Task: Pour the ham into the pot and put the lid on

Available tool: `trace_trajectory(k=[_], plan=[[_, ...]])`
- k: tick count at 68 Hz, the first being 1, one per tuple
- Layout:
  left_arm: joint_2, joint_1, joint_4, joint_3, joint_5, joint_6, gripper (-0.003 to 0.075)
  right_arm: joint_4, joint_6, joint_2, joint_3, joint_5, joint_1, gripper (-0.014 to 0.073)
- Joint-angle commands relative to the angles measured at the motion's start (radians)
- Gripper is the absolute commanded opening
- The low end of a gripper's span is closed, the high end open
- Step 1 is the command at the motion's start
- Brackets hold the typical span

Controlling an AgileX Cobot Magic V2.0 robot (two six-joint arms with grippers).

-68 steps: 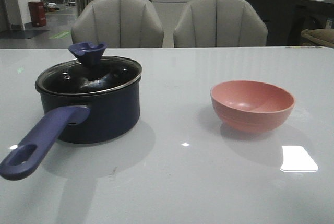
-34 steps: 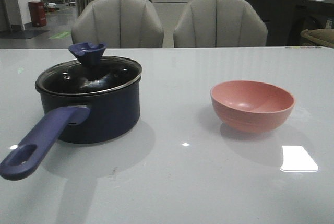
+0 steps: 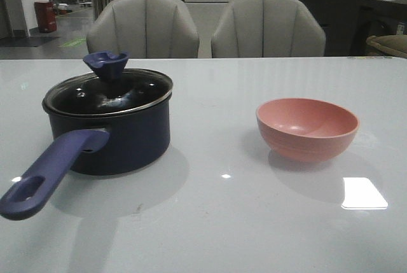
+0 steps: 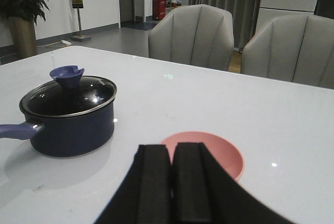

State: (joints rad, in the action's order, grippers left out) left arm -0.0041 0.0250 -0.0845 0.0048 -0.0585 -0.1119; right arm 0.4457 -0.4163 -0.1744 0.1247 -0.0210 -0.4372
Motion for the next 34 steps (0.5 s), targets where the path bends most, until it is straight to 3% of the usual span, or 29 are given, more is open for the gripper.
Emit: trace_trajectory(k=[1,8,34], plan=[[-0.02,-0.014,0.006,0.021,0.096,0.072,0.0133,0.005,-0.005,-0.007,0.026,0.076,0.0,0.0148],[-0.02,-0.014,0.053,0.021,0.096,0.175,0.0133,0.005,-0.005,-0.007,0.026,0.076,0.0,0.0148],[-0.02,-0.014,0.059,0.021,0.09,0.175,0.0133,0.005,-0.005,-0.007,0.026,0.076,0.0,0.0148]])
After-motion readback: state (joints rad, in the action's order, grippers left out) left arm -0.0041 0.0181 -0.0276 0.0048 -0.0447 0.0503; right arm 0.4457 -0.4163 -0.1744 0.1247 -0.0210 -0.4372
